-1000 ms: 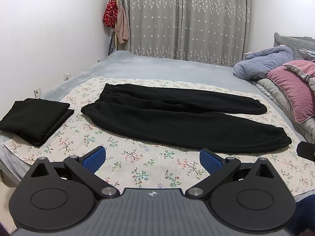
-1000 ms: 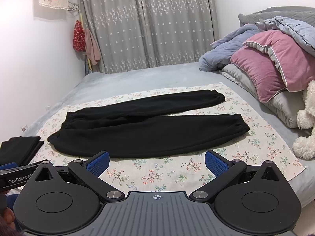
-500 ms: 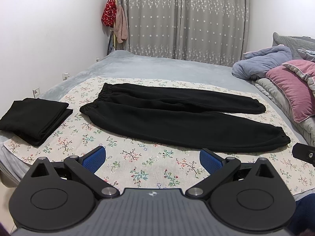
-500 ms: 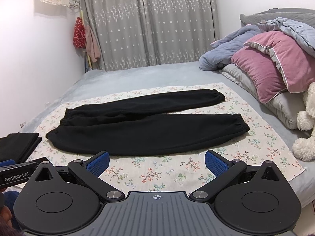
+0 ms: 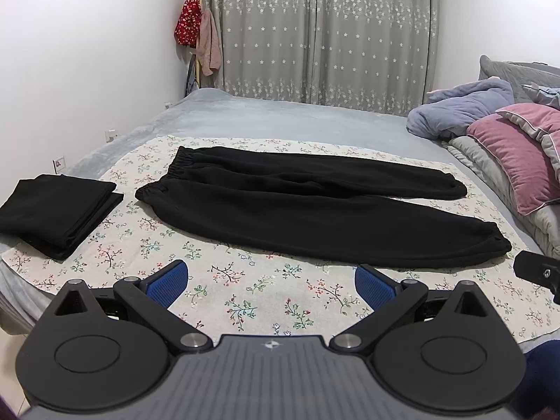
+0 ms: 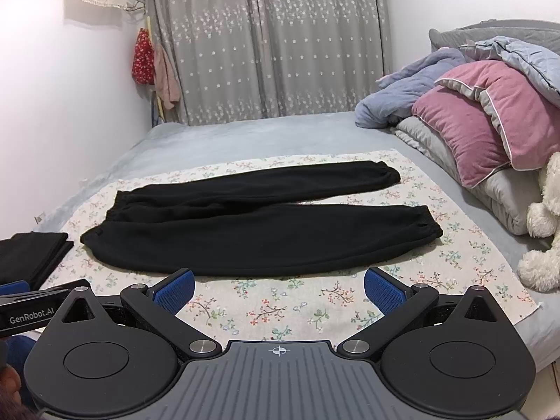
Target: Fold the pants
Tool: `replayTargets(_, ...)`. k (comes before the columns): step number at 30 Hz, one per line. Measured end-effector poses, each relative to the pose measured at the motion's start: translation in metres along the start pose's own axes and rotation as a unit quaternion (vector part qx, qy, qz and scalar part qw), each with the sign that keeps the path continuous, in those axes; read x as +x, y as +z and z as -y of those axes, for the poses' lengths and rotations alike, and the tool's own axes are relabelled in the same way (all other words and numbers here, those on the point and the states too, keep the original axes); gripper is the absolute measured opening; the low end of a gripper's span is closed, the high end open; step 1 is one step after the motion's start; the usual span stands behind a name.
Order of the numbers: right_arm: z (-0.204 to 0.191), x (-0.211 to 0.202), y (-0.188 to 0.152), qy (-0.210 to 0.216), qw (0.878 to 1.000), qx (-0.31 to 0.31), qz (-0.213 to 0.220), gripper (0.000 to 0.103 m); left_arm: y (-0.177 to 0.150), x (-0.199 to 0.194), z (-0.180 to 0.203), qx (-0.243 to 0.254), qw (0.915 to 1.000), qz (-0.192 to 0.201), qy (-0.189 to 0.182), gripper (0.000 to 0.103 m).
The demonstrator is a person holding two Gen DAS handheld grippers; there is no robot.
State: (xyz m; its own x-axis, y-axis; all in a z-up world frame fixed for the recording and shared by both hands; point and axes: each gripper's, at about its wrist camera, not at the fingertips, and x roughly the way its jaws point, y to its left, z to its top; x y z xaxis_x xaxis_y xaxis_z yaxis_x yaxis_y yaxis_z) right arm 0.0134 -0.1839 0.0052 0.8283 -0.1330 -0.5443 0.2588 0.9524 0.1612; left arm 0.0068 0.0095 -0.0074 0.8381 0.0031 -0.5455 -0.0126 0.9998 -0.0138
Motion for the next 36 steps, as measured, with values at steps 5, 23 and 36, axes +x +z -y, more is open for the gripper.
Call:
replayTargets(5,0.001,-0.0003,-0.0004,-0.002,1.0,0.001,0.001,0.103,0.0,0.0003,0.0003,0.0,1.0,0.0,-0.001,0.093)
replayTargets(23,-0.0016,-0.0007,-0.0007,0.001,1.0,-0.006,0.002,0.103,-0.0016,0.0007,0.0012,-0.001,1.0,-0.003,-0.008,0.093)
replayTargets(36,-0.0018,-0.0007,-0.0009,0.001,1.0,-0.006,0.001,0.103,-0.0029,0.0009,0.0007,-0.001,1.0,-0.005,-0.008,0.093)
